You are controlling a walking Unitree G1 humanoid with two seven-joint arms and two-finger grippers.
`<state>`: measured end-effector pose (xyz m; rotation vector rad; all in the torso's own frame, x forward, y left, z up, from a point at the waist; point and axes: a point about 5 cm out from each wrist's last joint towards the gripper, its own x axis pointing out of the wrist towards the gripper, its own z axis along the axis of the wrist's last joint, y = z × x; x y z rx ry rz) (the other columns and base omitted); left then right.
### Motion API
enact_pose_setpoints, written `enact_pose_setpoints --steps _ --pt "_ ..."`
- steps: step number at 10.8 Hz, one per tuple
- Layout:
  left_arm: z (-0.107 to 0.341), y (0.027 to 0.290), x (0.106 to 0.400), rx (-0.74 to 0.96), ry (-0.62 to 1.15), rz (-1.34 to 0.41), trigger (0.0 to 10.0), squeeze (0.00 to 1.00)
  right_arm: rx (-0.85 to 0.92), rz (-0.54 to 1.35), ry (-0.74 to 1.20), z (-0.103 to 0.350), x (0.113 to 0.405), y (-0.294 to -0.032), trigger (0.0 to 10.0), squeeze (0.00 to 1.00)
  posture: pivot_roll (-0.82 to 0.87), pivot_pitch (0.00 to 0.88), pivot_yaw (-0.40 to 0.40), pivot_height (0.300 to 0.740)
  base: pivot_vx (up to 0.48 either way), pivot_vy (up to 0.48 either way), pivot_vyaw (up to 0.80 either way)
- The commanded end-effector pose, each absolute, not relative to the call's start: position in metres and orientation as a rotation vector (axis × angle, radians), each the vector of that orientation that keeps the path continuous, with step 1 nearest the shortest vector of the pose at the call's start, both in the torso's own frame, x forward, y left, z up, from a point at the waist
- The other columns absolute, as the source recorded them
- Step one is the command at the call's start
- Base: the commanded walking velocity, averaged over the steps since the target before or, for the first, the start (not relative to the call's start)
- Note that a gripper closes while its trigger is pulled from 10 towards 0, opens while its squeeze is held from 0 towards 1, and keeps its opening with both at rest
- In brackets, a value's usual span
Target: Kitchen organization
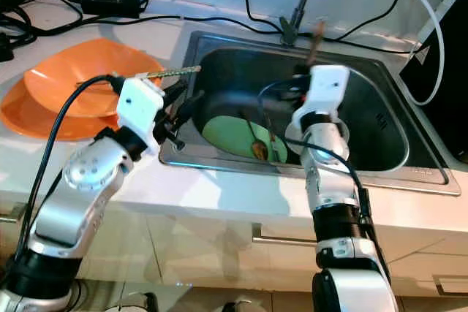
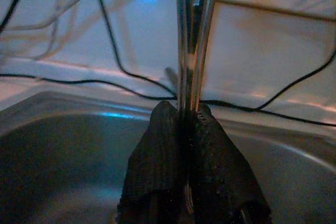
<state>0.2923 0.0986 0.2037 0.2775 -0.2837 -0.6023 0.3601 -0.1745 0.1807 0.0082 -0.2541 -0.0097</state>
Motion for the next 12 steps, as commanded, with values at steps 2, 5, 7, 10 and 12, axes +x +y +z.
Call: enact_pose_setpoints --steps 2,5,7,10,12 --pt "0.182 0.101 0.286 0.327 -0.251 -0.621 10.0 0.00 -0.015 -0.068 -0.235 0.173 0.363 -0.187 10.0 0.00 -0.01 0.083 -0.125 0.740 0.000 0.000 0.00" --pt "0.170 0.110 0.288 0.338 -0.222 -0.608 10.0 0.00 -0.003 -0.103 -0.191 0.160 0.368 -0.192 10.0 0.00 -0.01 0.083 -0.127 0.740 0.000 0.000 0.00" --pt "0.162 0.110 0.285 0.332 -0.176 -0.686 10.0 0.00 0.021 -0.107 -0.145 0.151 0.372 -0.191 10.0 0.00 -0.01 0.083 -0.128 0.740 0.000 0.000 0.00" --pt "0.153 0.107 0.280 0.300 -0.110 -0.765 10.0 0.00 0.038 -0.086 -0.078 0.138 0.375 -0.184 10.0 0.00 0.00 0.081 -0.133 0.740 0.000 0.000 0.00" --pt "0.148 0.106 0.277 0.287 -0.072 -0.814 10.0 0.00 0.047 -0.031 -0.066 0.139 0.379 -0.173 10.0 0.00 0.00 0.072 -0.138 0.740 0.000 0.000 0.00"
